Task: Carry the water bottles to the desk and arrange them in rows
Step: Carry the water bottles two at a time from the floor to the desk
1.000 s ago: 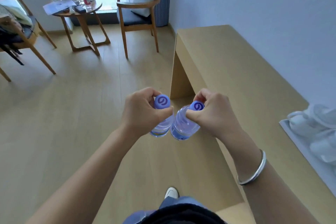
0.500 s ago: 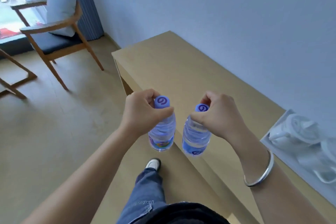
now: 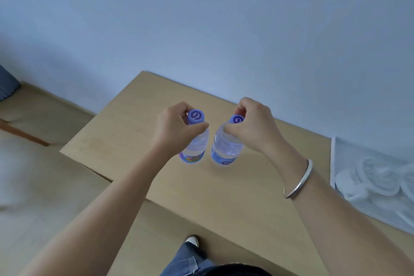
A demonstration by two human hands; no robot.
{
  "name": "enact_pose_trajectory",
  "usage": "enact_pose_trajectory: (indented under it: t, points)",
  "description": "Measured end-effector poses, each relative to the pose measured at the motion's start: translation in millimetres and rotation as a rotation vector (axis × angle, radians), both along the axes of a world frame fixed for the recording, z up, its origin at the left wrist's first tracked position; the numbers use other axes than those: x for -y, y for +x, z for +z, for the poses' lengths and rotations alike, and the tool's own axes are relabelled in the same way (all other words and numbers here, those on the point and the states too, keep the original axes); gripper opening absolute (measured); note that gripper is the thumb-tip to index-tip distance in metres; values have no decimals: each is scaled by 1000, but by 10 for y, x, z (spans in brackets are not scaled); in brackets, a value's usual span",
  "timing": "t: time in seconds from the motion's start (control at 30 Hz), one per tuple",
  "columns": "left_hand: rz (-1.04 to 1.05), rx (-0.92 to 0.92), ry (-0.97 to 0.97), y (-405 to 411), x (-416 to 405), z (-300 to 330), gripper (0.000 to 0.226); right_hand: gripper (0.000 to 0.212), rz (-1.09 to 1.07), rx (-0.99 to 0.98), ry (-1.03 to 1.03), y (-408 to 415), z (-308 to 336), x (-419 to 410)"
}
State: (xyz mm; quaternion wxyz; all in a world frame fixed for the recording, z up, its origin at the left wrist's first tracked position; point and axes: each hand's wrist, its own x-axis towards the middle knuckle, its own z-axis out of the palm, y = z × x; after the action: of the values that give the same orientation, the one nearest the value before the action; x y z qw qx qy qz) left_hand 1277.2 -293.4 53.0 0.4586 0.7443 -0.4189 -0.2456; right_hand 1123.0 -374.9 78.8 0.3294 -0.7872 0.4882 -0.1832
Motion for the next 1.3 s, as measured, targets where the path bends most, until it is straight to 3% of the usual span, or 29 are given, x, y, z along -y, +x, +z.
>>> enact_pose_trajectory:
  t: [0.4, 0.63, 0.8, 0.93, 1.07, 1.2, 1.3]
  points:
    - [-184, 42, 87, 444, 909, -178, 21, 17, -209, -41, 10, 747, -228, 1065]
    - [-307, 93, 116, 486, 1263, -233, 21, 14, -267, -4, -35, 931, -247, 1312]
    - [-284, 97, 108, 520, 1388, -265, 20, 12, -300, 40, -31, 995, -271, 1418]
    - [-293, 78, 90, 556, 1379, -339, 23, 37, -293, 24, 58, 987, -297, 1408]
    - [-304, 76, 88, 586, 1333, -365, 25, 45, -316, 84, 124, 884, -307, 1284]
    - [-261, 153, 57, 492, 1202, -342, 53, 57, -285, 121, 161, 670, -306, 1079]
    - [-284, 250, 85, 272, 1037, -325, 65, 54, -306, 110, 154, 405, -300, 859]
